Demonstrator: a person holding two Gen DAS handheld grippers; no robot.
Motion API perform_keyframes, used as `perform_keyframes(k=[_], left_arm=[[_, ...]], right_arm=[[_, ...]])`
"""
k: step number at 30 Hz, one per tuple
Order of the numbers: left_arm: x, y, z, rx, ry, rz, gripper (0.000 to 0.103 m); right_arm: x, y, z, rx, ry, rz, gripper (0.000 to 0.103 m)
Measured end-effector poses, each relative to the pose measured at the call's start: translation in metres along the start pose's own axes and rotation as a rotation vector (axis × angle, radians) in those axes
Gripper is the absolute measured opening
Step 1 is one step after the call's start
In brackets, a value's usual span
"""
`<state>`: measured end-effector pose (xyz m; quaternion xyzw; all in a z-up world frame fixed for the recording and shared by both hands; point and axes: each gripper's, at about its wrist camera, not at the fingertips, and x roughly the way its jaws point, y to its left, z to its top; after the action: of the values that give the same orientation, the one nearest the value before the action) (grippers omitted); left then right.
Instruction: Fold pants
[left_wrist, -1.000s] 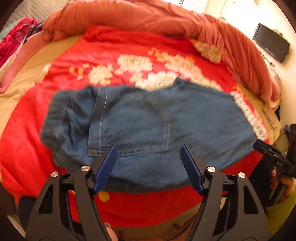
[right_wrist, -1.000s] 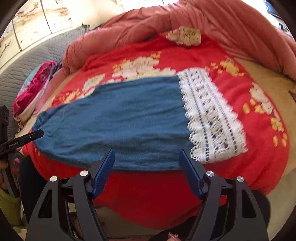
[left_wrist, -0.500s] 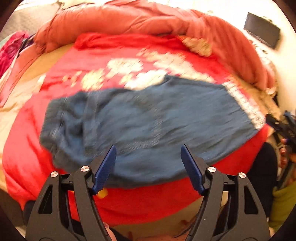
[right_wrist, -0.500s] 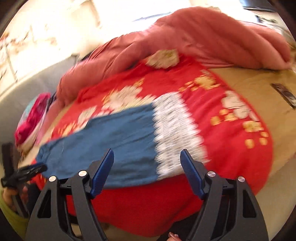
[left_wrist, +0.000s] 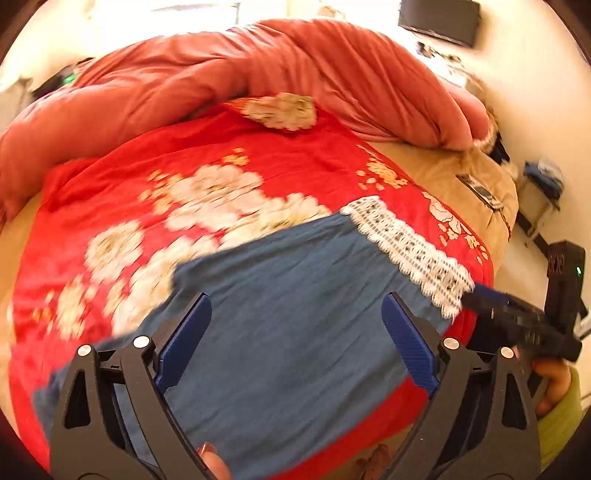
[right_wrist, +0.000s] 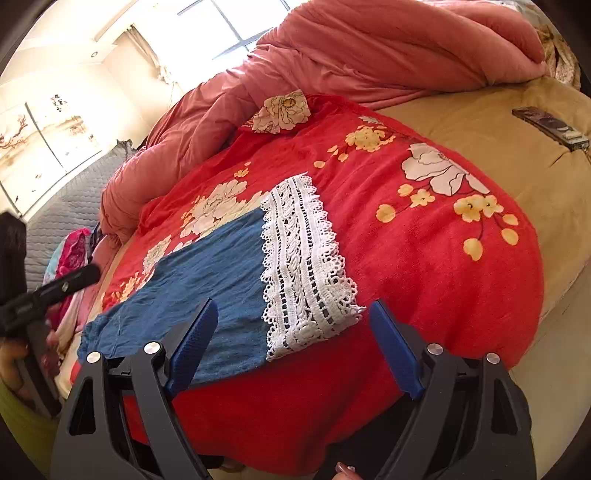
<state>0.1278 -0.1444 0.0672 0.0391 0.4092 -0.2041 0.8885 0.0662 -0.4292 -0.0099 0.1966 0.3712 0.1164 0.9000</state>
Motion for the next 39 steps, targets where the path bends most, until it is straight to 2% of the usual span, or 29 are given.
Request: perform_keyframes(k=[6, 10, 12, 13, 15, 17, 18, 23, 24, 31, 35, 37, 38, 39], left_arm=[[0.060, -0.023, 0.040, 0.090, 0.072, -0.043, 0.087], [0.101, -0.026, 0.062, 0.111, 0.120, -0.052, 0.087], [0.118, -0.026, 0.070, 0.111, 0.148, -0.075, 0.087], [0.126, -0.026, 0.074, 0.114, 0.162, -0.090, 0.086], [0.142, -0.028, 0.080, 0.130, 0.187, -0.120, 0.074], [0.156, -0.031, 0.085, 0.150, 0.207, -0.155, 0.069], [0.161, -0.034, 0.086, 0.159, 0.215, -0.172, 0.065], [0.183, -0.039, 0.090, 0.166, 0.247, -0.268, 0.062], [0.187, -0.040, 0.090, 0.170, 0.251, -0.278, 0.060], [0.213, -0.040, 0.089, 0.200, 0.298, -0.350, 0.060], [0.218, -0.035, 0.088, 0.175, 0.298, -0.406, 0.060], [0.217, -0.034, 0.087, 0.164, 0.298, -0.424, 0.056], [0.215, -0.035, 0.087, 0.163, 0.299, -0.443, 0.047], [0.214, -0.036, 0.086, 0.165, 0.300, -0.444, 0.044]], right_arm=[[0.010, -0.005, -0.002, 0.027, 0.011, -0.001, 0.083], [0.015, -0.007, -0.002, 0.044, 0.009, 0.017, 0.084], [0.015, -0.008, -0.001, 0.050, -0.005, 0.023, 0.070], [0.015, -0.009, -0.001, 0.053, -0.008, 0.022, 0.068], [0.015, -0.012, -0.002, 0.063, -0.010, 0.029, 0.062], [0.013, -0.014, -0.002, 0.069, -0.025, 0.035, 0.057], [0.013, -0.014, -0.002, 0.068, -0.030, 0.043, 0.057], [0.020, -0.013, 0.002, 0.062, -0.016, 0.070, 0.056], [0.024, -0.012, 0.003, 0.057, -0.005, 0.080, 0.052], [0.041, -0.010, 0.007, 0.058, 0.040, 0.103, 0.052], [0.049, -0.012, 0.011, 0.071, 0.049, 0.112, 0.051], [0.052, -0.011, 0.012, 0.060, 0.051, 0.108, 0.044], [0.051, -0.011, 0.011, 0.059, 0.051, 0.112, 0.035], [0.052, -0.012, 0.011, 0.061, 0.055, 0.123, 0.029]])
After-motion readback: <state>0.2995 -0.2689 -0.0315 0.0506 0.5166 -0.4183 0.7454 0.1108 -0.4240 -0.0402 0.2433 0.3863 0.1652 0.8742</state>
